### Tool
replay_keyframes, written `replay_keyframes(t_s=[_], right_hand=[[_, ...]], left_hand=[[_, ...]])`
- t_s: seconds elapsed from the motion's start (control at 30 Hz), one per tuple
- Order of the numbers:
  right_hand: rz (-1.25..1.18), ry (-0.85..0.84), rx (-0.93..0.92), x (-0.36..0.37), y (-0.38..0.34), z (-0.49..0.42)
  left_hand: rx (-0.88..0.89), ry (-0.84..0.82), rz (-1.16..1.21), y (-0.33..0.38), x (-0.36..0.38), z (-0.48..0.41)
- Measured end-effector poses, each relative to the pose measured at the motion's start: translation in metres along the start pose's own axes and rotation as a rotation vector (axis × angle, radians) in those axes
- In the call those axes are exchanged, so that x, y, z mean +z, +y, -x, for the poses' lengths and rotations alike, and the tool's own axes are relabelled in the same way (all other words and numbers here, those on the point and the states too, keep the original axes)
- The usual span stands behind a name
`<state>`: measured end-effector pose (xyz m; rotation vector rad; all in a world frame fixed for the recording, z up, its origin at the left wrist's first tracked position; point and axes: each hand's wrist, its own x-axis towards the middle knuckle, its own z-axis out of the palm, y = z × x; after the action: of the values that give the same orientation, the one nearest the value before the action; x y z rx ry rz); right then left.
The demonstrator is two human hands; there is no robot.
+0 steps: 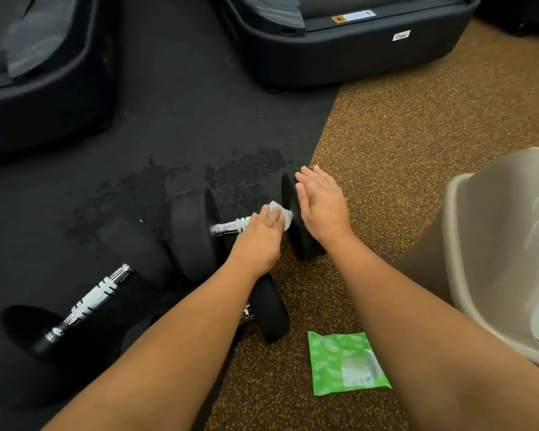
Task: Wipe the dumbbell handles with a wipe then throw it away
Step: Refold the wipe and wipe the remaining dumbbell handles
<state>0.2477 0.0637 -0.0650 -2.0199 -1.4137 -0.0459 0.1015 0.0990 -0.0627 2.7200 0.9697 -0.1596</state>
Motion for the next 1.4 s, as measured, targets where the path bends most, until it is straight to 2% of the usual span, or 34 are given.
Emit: replay_keyframes(t_s=[0.27,0.43,0.6,1.0,1.27,1.4], right_hand=[[-0.011,0.025,0.013,0.001,-0.001,0.000],[-0.004,0.021,0.004,0.003,0.000,0.000],[-0.023,0.035,0.011,0.006,0.002,0.000],[-0.007,0.035,0.003,0.005,0.001,-0.001],[0.021,0.012,0.001,0.003,0.000,0.000],[0.004,0.025,-0.001,0.004,0.000,-0.001]], left_hand=[[-0.128,0.060,-0.004,0.006,-0.003,-0.007],[-0.042,0.031,-0.001,0.015,-0.001,-0.015],[0.020,-0.006,-0.098,0.008,0.005,-0.006],[-0.136,0.040,-0.096,0.015,0.005,-0.001],[0.012,0.004,-0.169,0.017,0.006,-0.001],[-0.025,0.046,-0.121,0.011,0.007,-0.001]])
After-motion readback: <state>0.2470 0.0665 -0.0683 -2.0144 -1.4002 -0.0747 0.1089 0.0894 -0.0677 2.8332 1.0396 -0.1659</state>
